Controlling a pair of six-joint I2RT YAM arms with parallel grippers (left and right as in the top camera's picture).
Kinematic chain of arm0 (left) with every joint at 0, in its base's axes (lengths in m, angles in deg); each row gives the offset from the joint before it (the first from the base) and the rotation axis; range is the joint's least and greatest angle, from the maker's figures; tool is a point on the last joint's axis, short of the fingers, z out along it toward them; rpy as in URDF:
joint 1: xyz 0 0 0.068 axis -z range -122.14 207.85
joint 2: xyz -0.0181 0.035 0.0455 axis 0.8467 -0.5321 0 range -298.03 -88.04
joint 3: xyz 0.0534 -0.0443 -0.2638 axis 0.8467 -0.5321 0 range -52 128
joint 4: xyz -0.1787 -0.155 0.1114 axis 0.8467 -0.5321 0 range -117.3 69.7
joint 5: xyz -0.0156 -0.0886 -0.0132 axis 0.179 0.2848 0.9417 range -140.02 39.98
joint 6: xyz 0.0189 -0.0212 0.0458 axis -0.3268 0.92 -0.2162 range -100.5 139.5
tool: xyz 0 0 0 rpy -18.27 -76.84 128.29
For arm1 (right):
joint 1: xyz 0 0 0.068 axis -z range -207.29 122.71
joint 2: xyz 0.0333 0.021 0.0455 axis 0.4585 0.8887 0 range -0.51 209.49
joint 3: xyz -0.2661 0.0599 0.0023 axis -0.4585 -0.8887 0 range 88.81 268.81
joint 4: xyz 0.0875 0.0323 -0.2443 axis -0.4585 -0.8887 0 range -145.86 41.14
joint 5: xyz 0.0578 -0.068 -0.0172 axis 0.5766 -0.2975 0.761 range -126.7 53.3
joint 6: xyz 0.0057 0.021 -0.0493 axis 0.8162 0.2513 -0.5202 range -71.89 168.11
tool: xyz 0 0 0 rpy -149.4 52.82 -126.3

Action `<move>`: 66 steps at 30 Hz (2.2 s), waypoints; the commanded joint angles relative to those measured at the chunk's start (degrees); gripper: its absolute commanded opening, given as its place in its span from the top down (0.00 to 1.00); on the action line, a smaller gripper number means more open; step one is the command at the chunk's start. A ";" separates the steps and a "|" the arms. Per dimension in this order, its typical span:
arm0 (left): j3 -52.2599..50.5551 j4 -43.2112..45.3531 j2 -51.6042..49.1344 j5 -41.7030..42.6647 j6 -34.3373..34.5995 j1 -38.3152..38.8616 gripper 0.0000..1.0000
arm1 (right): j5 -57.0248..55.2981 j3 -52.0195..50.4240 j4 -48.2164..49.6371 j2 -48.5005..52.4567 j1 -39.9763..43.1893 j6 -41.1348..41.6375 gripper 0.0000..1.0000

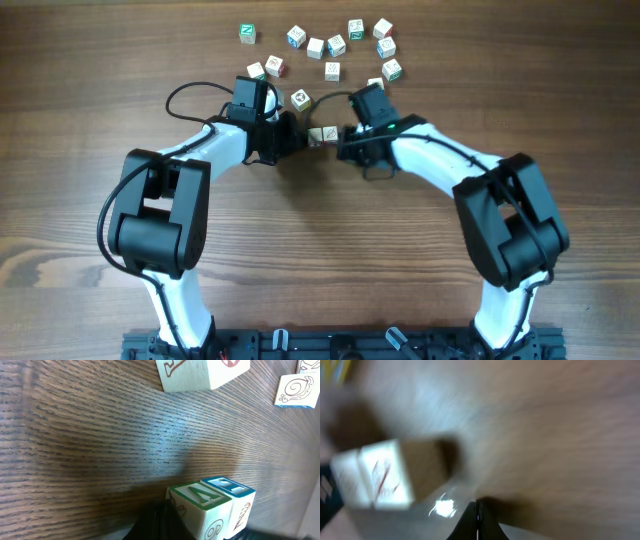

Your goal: Form a horizontal line

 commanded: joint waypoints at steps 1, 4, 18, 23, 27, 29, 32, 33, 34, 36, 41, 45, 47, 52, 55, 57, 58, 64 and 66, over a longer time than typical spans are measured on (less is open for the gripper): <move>-1.20 -0.74 -1.33 -2.54 -0.94 0.42 0.96 | -6.75 -2.82 2.10 3.87 4.50 -0.98 0.96; -1.20 -0.50 -1.33 -2.54 -0.94 0.42 0.96 | -4.39 -2.82 5.49 3.87 5.62 -3.10 0.96; -1.20 0.09 -1.33 -2.54 -0.94 0.42 0.96 | 3.15 -2.84 13.27 4.09 3.23 -6.25 0.96; -1.20 0.09 -1.33 -2.54 -0.94 0.42 0.96 | 3.91 -2.84 13.88 4.09 2.05 -6.23 0.96; -1.20 0.11 -1.33 -2.54 -0.94 0.42 0.96 | 4.07 -2.84 13.92 4.09 1.22 -6.27 0.96; -1.20 0.11 -1.33 -2.54 -0.94 0.42 0.96 | 4.07 -2.84 13.92 4.09 0.68 -6.27 0.96; -1.20 0.11 -1.33 -2.54 -0.94 0.42 0.96 | 4.07 -2.84 13.97 4.09 0.33 -6.27 0.96; -1.20 0.13 -1.33 -2.54 -0.94 0.42 0.96 | 4.07 -2.84 13.94 4.09 0.26 -6.25 0.96; -1.20 0.13 -1.33 -2.54 -0.92 0.42 0.96 | 4.09 -2.84 13.88 4.09 0.26 -6.25 0.96; -1.20 0.13 -1.33 -2.54 -0.92 0.42 0.96 | 4.81 -2.84 13.86 4.09 0.26 -6.23 0.96; -1.20 0.15 -1.33 -2.54 -0.92 0.42 0.96 | 7.34 -2.84 13.84 4.09 0.11 -6.23 0.96; -1.20 0.15 -1.33 -2.54 -0.92 0.42 0.96 | 7.26 -2.84 13.31 4.09 -0.37 -6.25 0.96; -1.20 0.15 -1.33 -2.54 -0.92 0.42 0.96 | 7.23 -2.84 12.94 4.09 -0.68 -6.32 0.96; -1.20 0.15 -1.33 -2.54 -0.92 0.42 0.96 | 7.06 -2.84 12.72 4.09 -1.05 -6.34 0.96; -1.20 0.15 -1.33 -2.54 -0.92 0.42 0.96 | 7.04 -2.84 12.33 4.09 -1.03 -6.34 0.96; -1.20 0.15 -1.33 -2.54 -0.92 0.42 0.96 | 6.95 -2.84 12.07 4.09 -1.03 -6.38 0.96; -1.20 0.15 -1.33 -2.54 -0.92 0.42 0.96 | 6.78 -2.84 11.91 4.09 -1.03 -6.45 0.96; -1.20 0.15 -1.33 -2.56 -0.92 0.42 0.96 | 5.62 -2.84 11.43 4.09 -1.03 -6.51 0.96; -1.20 0.13 -1.33 -2.56 -0.92 0.42 0.96 | 3.41 -2.84 10.56 4.09 -0.96 -6.54 0.96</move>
